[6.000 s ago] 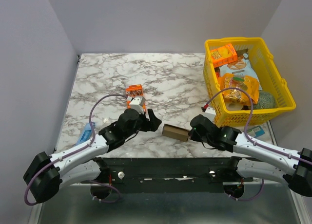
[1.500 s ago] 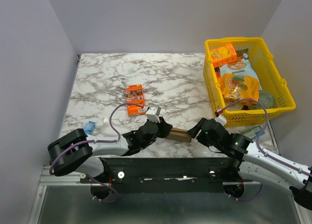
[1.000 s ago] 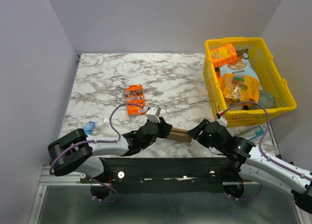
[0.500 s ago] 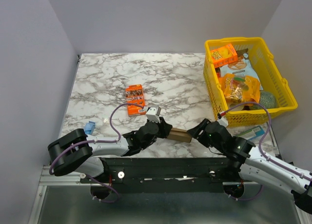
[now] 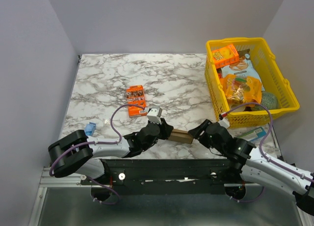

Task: Fold the paper box

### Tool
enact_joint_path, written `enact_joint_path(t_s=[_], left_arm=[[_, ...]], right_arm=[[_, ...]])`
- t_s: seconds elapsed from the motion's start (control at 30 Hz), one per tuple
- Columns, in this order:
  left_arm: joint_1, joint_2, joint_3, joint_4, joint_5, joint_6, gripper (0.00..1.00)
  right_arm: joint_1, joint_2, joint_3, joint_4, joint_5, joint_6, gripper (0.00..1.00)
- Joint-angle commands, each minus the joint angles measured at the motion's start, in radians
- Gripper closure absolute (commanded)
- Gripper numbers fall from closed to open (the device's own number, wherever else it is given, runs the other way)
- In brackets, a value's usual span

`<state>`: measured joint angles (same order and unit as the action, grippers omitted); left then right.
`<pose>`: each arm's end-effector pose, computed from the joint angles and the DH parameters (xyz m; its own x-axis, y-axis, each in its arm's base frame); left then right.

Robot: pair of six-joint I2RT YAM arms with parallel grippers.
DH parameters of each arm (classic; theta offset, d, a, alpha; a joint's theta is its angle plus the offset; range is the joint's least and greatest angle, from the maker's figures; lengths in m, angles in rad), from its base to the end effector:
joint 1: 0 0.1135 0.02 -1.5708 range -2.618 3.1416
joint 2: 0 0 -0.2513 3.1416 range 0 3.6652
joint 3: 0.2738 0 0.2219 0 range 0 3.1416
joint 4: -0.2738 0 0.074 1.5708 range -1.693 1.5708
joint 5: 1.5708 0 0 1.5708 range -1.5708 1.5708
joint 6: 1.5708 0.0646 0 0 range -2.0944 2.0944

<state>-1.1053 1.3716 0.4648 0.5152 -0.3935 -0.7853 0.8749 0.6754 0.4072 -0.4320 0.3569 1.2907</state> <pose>0.1445 -0.2326 0.1775 -0.5922 -0.2758 -0.7571 0.3500 0.7583 -0.5500 0.1126 0.0996 0.1852 -0.6407 0.6376 -0.4278 0.2455 0.6980 0.6727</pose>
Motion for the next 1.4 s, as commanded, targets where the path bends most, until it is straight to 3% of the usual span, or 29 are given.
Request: enact_joint_path(t_s=[0.0,0.3,0.8,1.37], left_arm=[[-0.028,0.058,-0.052,-0.287,0.031,0.031,0.71],[-0.031,0.058,-0.051,-0.293,0.025,0.031,0.71],[-0.033,0.063,-0.045,-0.296,0.024,0.031,0.71],[-0.034,0.066,-0.038,-0.314,0.013,0.024,0.71]], right_arm=[[-0.031,0.021,-0.033,-0.017,0.076,0.098,0.33],[-0.031,0.036,-0.082,-0.016,0.033,0.110,0.44],[-0.030,0.023,-0.130,-0.028,0.001,0.110,0.78],[0.068,0.125,-0.134,-0.091,0.017,0.136,0.99]])
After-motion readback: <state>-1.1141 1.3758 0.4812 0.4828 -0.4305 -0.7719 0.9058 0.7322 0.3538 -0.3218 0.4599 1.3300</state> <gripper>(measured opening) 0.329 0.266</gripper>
